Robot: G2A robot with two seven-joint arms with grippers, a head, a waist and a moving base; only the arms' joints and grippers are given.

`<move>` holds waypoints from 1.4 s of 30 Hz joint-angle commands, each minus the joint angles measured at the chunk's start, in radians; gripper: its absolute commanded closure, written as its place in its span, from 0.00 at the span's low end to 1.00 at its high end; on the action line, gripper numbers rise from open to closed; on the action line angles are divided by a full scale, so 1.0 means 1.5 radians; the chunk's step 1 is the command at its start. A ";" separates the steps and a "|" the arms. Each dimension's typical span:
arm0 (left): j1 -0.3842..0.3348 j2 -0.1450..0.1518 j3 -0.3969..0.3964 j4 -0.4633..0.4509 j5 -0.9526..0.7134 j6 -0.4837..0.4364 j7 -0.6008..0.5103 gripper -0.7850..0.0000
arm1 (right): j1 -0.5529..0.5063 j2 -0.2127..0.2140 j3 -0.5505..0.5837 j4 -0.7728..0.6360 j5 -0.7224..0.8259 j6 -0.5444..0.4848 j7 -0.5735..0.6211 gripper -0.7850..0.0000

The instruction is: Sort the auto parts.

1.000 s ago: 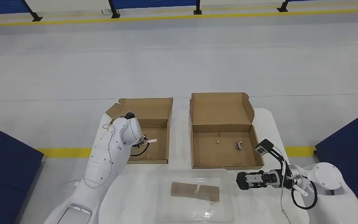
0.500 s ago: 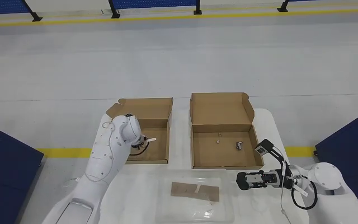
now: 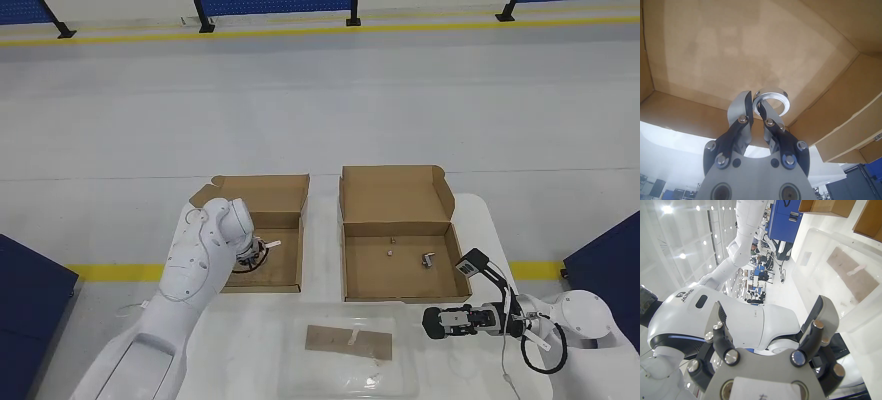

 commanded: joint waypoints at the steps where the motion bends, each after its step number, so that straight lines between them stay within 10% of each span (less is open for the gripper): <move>1: -0.006 -0.003 0.003 0.012 0.000 0.007 -0.004 1.00 | 0.000 0.000 0.000 0.000 0.000 0.000 0.000 0.00; 42: -0.109 -0.096 0.083 0.244 -0.064 0.011 0.016 1.00 | 0.000 0.000 0.000 0.000 0.000 0.000 0.000 0.00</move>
